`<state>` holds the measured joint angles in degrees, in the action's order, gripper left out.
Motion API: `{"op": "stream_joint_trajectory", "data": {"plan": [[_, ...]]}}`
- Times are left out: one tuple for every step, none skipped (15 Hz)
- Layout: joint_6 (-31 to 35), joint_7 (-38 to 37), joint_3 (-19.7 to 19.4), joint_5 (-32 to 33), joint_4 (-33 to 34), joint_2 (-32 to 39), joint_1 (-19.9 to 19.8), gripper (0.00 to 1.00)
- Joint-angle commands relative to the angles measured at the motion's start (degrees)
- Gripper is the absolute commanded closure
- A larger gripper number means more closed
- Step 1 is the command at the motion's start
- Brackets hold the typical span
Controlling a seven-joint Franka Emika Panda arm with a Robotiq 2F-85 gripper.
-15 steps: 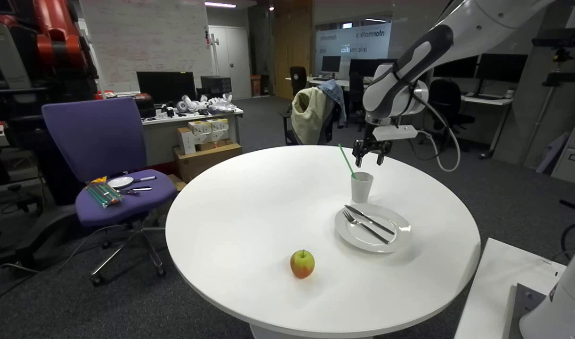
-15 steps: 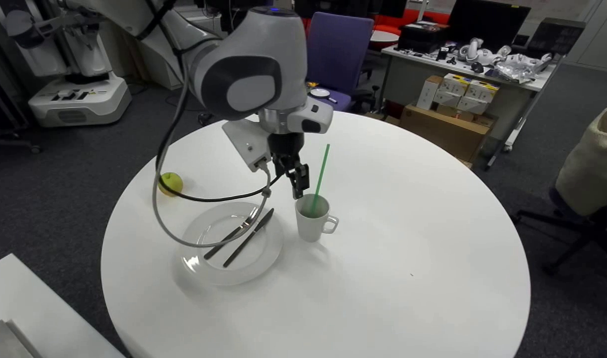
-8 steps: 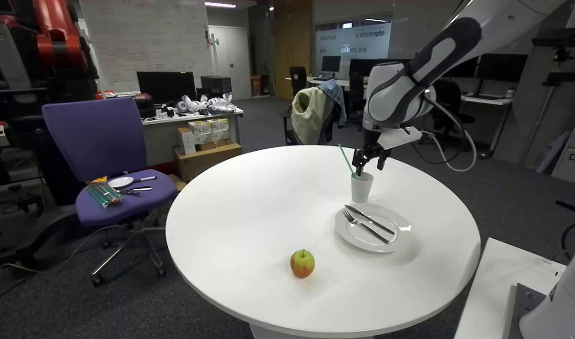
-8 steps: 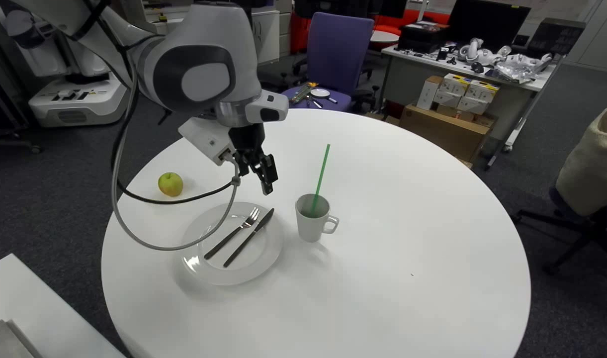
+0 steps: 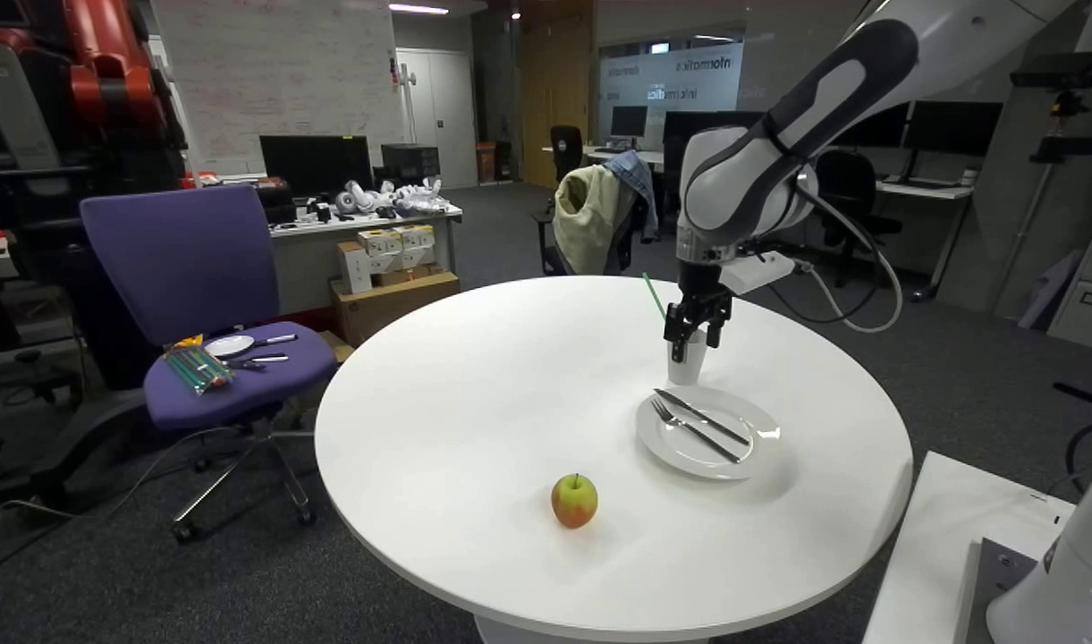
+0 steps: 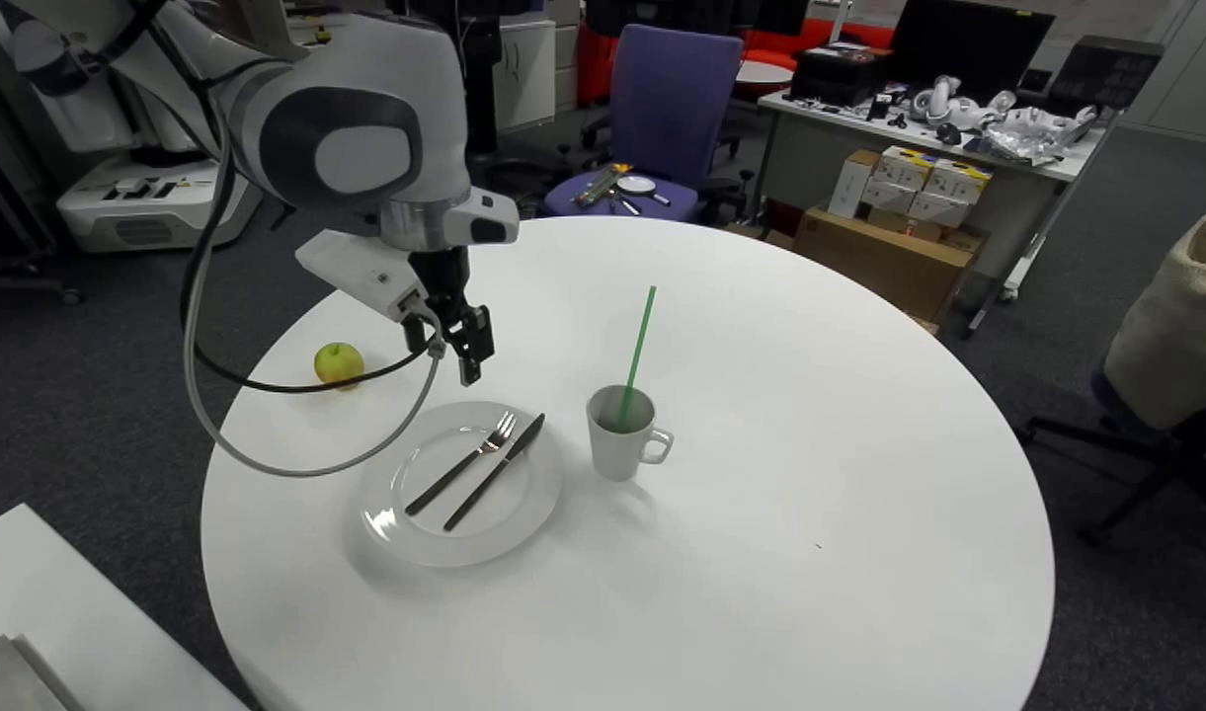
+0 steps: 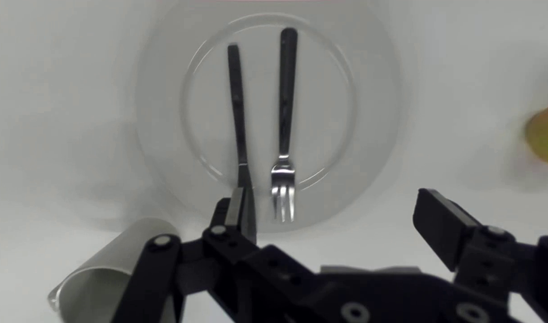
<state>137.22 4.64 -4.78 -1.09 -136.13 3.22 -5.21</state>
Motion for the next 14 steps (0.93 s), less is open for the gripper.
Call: {"op": "stream_joint_trajectory", "data": {"plan": [[-7.87,5.49,0.21,-2.70,-0.56,-3.04,-0.25,0.00],[-8.82,3.57,-0.07,-1.03,-0.55,-3.09,-0.25,0.00],[-8.44,-0.39,-0.38,1.40,-0.79,-3.26,-0.19,0.00],[-6.68,2.23,0.04,-0.85,0.11,-0.85,0.00,0.00],[-6.76,1.87,0.00,-0.64,0.11,-0.85,-0.01,0.00],[-6.76,1.88,0.00,-0.66,0.11,-0.70,-0.01,0.00],[-6.75,1.88,0.01,-0.66,0.11,-0.55,-0.01,0.00],[-6.75,1.88,0.03,-0.66,0.11,-0.44,-0.01,0.00],[-6.74,1.88,0.05,-0.66,0.11,-0.37,0.00,0.00],[-6.74,1.88,0.05,-0.66,0.11,-0.34,0.00,0.00],[-6.74,1.88,0.05,-0.66,0.11,-0.34,0.00,0.00],[-6.74,1.88,0.05,-0.66,0.11,-0.34,0.00,0.00],[-6.74,1.88,0.05,-0.66,0.11,-0.34,0.00,0.00],[-6.74,1.88,0.05,-0.66,0.11,-0.34,0.00,0.00]]}}
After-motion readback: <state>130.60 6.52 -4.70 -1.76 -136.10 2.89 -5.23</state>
